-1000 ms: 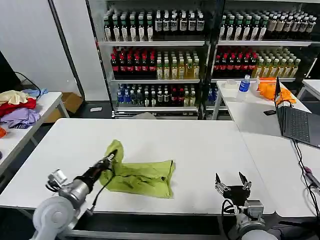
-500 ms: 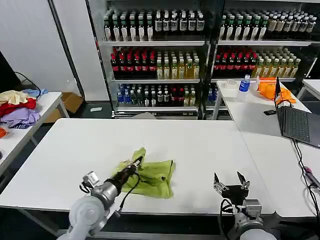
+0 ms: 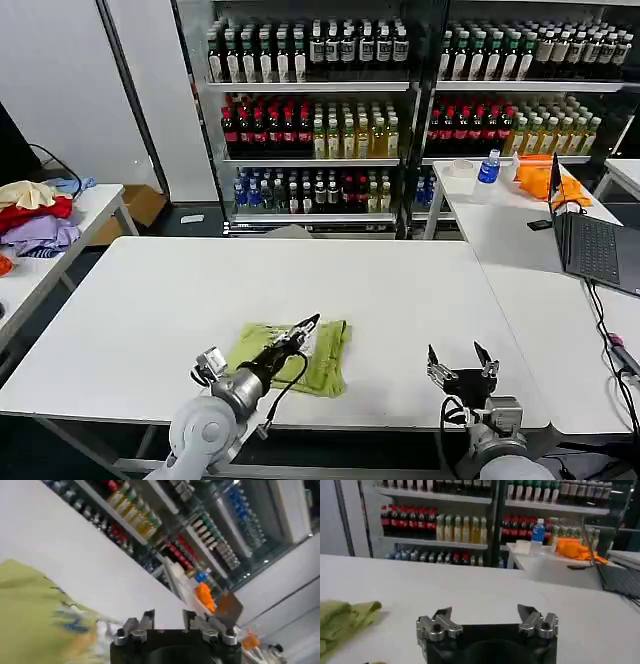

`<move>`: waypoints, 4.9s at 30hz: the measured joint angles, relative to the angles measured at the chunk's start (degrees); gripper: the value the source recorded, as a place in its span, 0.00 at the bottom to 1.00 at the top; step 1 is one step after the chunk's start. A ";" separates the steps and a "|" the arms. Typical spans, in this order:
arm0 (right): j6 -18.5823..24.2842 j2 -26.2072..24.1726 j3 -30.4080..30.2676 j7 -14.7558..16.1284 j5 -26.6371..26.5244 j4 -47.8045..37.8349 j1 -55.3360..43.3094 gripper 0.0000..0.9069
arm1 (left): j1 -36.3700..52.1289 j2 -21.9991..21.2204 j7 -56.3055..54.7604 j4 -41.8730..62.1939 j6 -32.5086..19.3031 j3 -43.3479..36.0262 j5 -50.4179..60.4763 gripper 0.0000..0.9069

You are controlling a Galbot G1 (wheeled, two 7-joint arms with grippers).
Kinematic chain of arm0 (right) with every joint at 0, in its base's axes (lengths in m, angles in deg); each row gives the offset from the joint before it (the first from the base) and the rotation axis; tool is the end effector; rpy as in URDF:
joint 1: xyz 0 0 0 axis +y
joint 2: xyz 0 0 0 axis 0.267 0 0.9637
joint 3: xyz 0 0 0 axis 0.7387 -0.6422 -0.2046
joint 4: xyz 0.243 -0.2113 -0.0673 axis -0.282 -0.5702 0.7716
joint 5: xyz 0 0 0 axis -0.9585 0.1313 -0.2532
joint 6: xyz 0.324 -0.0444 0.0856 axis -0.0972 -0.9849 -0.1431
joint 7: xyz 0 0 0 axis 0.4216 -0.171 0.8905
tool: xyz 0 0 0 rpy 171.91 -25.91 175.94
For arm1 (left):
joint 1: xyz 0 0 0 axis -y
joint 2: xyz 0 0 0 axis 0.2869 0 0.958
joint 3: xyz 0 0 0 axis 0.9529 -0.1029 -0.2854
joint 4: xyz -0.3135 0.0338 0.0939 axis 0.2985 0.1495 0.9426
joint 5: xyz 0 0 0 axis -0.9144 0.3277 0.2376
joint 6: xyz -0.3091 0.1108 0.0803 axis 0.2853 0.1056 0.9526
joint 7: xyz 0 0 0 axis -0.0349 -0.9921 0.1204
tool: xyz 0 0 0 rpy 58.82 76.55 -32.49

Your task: Fold and organize the clothes.

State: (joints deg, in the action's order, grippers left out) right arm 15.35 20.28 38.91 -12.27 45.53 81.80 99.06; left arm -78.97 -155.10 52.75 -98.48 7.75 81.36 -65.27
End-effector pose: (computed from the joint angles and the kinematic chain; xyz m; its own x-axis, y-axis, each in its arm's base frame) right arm 0.1977 -0.0332 -0.2405 -0.9529 0.0355 0.3013 0.0083 0.9958 -0.0910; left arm 0.2762 -0.0220 -0.2507 -0.8048 0.5572 0.2046 0.2398 0.6205 -0.7466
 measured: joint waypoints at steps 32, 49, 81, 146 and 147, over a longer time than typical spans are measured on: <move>-1.08 -0.29 -1.15 -0.30 0.31 -0.45 -0.05 1.00 | -2.80 7.25 2.29 9.01 3.58 8.52 10.98 1.00; -1.47 -0.41 -1.04 -0.35 0.49 -0.49 0.05 1.00 | -2.62 7.83 2.18 10.06 6.94 9.18 5.88 1.00; -1.79 -0.69 -0.51 -0.43 0.44 -0.16 0.35 1.00 | -1.09 5.30 2.63 12.59 8.83 9.76 -3.75 0.02; 0.21 1.04 3.93 -0.06 0.63 6.67 6.52 1.00 | 5.08 16.86 -2.28 1.21 7.72 0.38 24.76 0.02; 0.21 1.11 3.93 -0.06 0.69 6.75 6.65 1.00 | 5.48 15.89 -2.62 1.52 7.74 -0.47 25.09 0.02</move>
State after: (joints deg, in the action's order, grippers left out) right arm 15.56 21.39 42.84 -12.33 46.22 88.56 105.71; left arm -73.49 -139.21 50.12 -96.96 15.49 80.90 -40.18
